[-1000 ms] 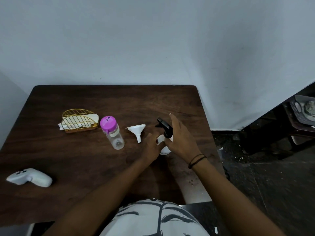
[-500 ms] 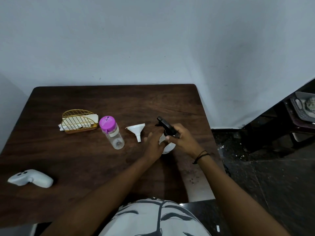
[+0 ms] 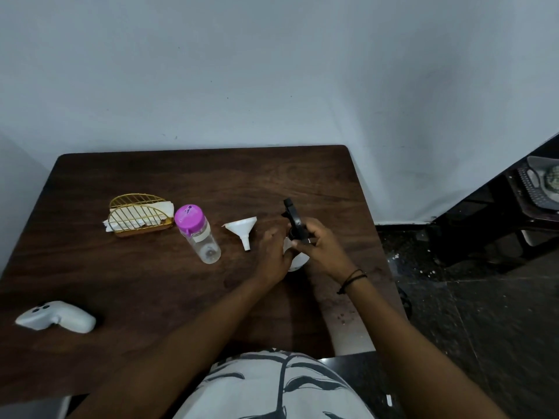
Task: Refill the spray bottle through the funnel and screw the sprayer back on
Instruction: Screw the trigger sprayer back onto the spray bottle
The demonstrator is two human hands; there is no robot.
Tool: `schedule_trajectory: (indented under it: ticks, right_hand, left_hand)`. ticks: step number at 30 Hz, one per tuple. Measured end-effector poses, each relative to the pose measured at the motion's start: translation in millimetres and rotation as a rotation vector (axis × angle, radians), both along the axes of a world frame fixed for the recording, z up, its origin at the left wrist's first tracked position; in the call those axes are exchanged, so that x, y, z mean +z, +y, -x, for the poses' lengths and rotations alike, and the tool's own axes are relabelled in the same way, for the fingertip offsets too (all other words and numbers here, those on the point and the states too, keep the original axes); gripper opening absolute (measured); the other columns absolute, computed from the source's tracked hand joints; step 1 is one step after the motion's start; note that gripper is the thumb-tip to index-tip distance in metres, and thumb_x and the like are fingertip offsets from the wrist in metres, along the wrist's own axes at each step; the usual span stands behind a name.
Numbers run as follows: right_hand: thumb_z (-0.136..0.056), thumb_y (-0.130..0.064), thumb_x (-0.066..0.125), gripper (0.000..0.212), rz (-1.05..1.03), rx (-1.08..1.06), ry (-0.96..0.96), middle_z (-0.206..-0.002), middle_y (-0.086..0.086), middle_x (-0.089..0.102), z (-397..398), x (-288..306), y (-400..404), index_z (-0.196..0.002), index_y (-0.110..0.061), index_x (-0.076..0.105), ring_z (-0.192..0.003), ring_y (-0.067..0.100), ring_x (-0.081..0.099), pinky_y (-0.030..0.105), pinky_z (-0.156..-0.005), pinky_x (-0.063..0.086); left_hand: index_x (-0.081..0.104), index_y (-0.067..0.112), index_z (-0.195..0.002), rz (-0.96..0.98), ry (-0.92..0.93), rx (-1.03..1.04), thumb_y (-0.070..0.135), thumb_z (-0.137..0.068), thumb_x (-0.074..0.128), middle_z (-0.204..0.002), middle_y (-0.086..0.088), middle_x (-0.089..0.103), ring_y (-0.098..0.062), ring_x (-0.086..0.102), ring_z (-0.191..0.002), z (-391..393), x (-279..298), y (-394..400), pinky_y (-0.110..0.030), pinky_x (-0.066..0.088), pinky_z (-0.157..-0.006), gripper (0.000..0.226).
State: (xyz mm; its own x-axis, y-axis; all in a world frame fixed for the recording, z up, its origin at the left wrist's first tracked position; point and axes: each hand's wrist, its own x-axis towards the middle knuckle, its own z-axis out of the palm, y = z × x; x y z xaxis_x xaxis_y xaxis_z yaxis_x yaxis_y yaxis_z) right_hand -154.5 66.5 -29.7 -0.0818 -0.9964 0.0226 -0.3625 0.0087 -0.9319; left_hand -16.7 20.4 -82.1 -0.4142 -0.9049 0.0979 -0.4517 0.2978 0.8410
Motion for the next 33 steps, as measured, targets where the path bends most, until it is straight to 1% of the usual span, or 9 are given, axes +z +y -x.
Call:
schedule_trajectory:
  ticks: [7,12,16,20,24,26,28,30,33]
  right_hand:
    - [-0.084,-0.008,0.072,0.02,0.123,-0.257,0.172,-0.096,-0.022,0.058,-27,-13,5,-0.097,-0.023,0.065,-0.09,0.0,0.057,0.017,-0.076,0.045]
    - [-0.086,-0.009,0.071,0.015,0.1,-0.349,0.158,-0.098,-0.008,0.06,-34,-16,5,-0.1,-0.012,0.066,-0.092,0.011,0.058,0.028,-0.079,0.05]
    - [-0.089,-0.006,0.067,0.022,0.017,-0.131,-0.024,-0.107,-0.001,0.062,-13,-5,4,-0.108,-0.015,0.064,-0.101,0.009,0.059,0.027,-0.087,0.048]
    - [-0.089,-0.004,0.068,0.028,-0.003,-0.008,-0.017,-0.11,0.003,0.062,1,-3,0,-0.113,-0.016,0.064,-0.107,0.02,0.06,0.033,-0.094,0.049]
    - [-0.088,-0.005,0.067,0.02,0.1,-0.102,0.034,-0.103,-0.006,0.065,-10,-13,1,-0.105,-0.014,0.067,-0.098,0.01,0.061,0.036,-0.086,0.051]
    - [-0.088,-0.006,0.065,0.019,0.131,-0.19,0.08,-0.106,-0.002,0.067,-17,-19,4,-0.105,-0.012,0.068,-0.1,0.014,0.062,0.045,-0.088,0.05]
    - [-0.086,-0.013,0.065,0.019,0.124,-0.294,0.128,-0.108,0.0,0.068,-26,-22,6,-0.104,-0.012,0.069,-0.101,0.019,0.063,0.052,-0.089,0.049]
    - [-0.086,-0.017,0.067,0.017,0.129,-0.378,0.157,-0.107,-0.005,0.068,-34,-21,9,-0.102,-0.018,0.069,-0.098,0.017,0.062,0.052,-0.088,0.049]
    - [-0.087,-0.021,0.069,0.018,0.109,-0.475,0.194,-0.109,-0.008,0.067,-47,-21,11,-0.105,-0.021,0.068,-0.098,0.017,0.062,0.052,-0.09,0.047]
  left_hand:
    - [0.063,-0.003,-0.116,-0.058,0.143,0.088,0.001,-0.094,0.06,-0.114,-0.015,0.067,-0.027,0.063,-0.11,4,2,13,-0.046,0.048,-0.096,0.023]
    - [0.065,-0.001,-0.11,-0.073,0.19,0.135,0.0,-0.095,0.058,-0.108,-0.014,0.069,-0.027,0.066,-0.105,8,5,17,-0.043,0.051,-0.094,0.017]
    - [0.068,0.003,-0.106,-0.086,0.099,-0.001,0.01,-0.091,0.064,-0.106,-0.014,0.069,-0.03,0.065,-0.104,5,10,2,-0.051,0.051,-0.091,0.016]
    - [0.066,0.011,-0.121,-0.247,0.071,-0.175,0.019,-0.093,0.067,-0.124,-0.01,0.064,-0.024,0.059,-0.12,-4,12,-12,-0.049,0.048,-0.102,0.029]
    - [0.068,0.004,-0.109,-0.052,0.084,-0.178,0.008,-0.09,0.066,-0.112,-0.009,0.07,-0.022,0.064,-0.109,-6,10,-11,-0.046,0.05,-0.095,0.02]
    - [0.068,0.003,-0.099,-0.016,0.113,-0.098,0.006,-0.089,0.063,-0.102,-0.009,0.071,-0.024,0.066,-0.099,-2,7,-5,-0.046,0.053,-0.088,0.012]
    - [0.068,0.003,-0.097,-0.001,0.116,-0.005,0.01,-0.088,0.058,-0.1,-0.006,0.07,-0.017,0.064,-0.097,2,5,3,-0.034,0.053,-0.087,0.015]
    - [0.069,0.007,-0.096,0.022,0.145,0.063,0.012,-0.088,0.055,-0.096,0.005,0.066,0.003,0.059,-0.092,5,4,10,-0.012,0.044,-0.084,0.017]
    - [0.068,0.015,-0.088,-0.039,0.189,0.124,0.019,-0.092,0.053,-0.088,0.008,0.066,0.001,0.062,-0.086,7,4,16,-0.015,0.047,-0.077,0.016]
